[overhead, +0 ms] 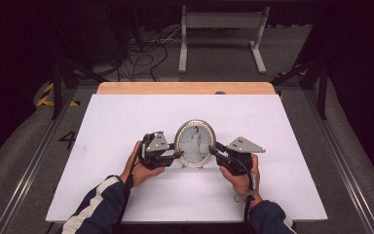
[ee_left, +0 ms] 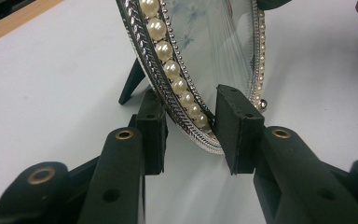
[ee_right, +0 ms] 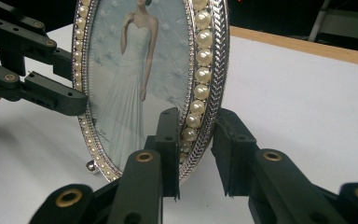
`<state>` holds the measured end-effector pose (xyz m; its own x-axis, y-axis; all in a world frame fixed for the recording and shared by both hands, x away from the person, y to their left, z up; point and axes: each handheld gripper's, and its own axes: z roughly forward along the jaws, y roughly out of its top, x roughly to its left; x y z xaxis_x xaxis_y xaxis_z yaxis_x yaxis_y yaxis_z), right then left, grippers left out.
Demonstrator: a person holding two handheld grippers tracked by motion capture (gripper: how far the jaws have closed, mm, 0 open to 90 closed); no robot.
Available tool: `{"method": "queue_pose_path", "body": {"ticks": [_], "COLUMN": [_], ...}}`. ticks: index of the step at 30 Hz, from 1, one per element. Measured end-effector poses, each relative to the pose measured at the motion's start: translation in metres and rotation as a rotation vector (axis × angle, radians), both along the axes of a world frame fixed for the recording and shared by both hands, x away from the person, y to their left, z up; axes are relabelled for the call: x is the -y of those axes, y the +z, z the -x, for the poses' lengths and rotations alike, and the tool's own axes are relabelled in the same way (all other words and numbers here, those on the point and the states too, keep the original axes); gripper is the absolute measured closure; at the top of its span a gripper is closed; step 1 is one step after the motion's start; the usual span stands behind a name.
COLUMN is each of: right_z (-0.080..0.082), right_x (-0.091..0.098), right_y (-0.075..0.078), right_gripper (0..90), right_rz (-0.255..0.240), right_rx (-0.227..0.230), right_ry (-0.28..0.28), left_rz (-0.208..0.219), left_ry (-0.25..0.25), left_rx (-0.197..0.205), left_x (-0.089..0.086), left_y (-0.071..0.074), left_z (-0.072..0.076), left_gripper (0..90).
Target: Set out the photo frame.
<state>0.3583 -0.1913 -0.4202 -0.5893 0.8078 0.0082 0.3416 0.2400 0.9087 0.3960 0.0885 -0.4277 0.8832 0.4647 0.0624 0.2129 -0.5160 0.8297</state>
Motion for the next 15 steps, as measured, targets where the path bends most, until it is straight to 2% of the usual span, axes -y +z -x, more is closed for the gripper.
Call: {"method": "queue_pose_path", "body": {"ticks": [8,15], "right_z": [0.0004,0.0015], "right_x": [-0.0012,-0.0025], "right_y": [0.0005,0.0008], "right_gripper": [72.0,72.2], "right_rz": [0.008,0.023], "right_rx": [0.007,0.018], "right_ry": [-0.001,0.001], "left_rz": [0.0,-0.01], "left_ry": [0.012,0.005], "left_rx": [-0.004,0.01], "left_x": [0.0011,0.0002], "left_y": [-0.0005,-0.0011], "left_z": [0.0006,0.0], "left_gripper": [64.1,63.0]}}
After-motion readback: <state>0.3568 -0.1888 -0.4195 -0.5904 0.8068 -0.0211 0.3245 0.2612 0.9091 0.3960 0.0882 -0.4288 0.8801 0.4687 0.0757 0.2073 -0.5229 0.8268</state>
